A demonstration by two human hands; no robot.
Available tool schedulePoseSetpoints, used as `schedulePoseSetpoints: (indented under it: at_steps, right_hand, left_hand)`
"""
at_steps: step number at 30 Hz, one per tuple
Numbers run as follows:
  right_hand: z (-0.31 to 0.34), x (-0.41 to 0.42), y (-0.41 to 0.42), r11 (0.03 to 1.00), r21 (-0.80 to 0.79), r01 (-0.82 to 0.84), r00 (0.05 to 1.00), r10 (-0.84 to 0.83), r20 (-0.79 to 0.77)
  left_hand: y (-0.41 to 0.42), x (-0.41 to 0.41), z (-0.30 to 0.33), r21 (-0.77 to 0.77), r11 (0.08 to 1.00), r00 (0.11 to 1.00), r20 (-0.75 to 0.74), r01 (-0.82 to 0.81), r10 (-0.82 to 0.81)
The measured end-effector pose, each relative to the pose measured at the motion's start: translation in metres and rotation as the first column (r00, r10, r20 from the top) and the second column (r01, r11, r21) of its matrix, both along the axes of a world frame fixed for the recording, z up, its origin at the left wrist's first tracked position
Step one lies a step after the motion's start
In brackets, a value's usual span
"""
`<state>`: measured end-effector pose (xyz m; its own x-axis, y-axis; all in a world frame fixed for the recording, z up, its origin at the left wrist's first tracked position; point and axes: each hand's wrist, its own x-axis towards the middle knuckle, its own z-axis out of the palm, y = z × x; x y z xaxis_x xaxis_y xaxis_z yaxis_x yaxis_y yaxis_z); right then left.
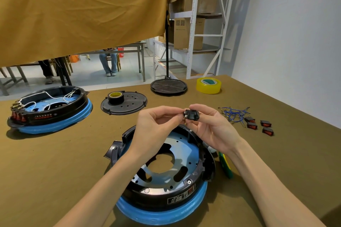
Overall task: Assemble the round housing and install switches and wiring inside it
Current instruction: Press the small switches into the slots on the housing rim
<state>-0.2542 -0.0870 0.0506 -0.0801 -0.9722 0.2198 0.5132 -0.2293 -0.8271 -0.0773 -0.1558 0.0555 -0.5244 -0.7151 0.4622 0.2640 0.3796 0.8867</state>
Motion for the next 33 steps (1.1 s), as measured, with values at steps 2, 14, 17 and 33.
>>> schedulePoseSetpoints:
  at_steps: [2,14,17,33]
  right_hand:
    - [0.0,-0.001,0.002,1.0,-0.004,0.02,0.998,-0.02,-0.053]
    - [0.002,-0.003,0.017,0.999,-0.034,0.002,0.972,-0.01,-0.234]
    - [0.001,-0.004,0.018,1.0,-0.017,-0.009,0.97,0.005,-0.241]
    - [0.003,0.0,0.023,0.999,0.044,-0.017,0.985,0.024,-0.17]
  left_hand:
    - [-0.002,0.001,-0.001,0.018,1.0,1.0,0.03,-0.009,0.009]
    - [-0.006,0.005,-0.001,0.219,0.971,0.978,0.159,0.098,-0.135]
    - [-0.007,0.007,-0.002,0.27,0.952,0.963,0.184,0.143,-0.197]
    - [-0.006,0.012,0.001,0.535,0.784,0.911,0.065,0.313,-0.408]
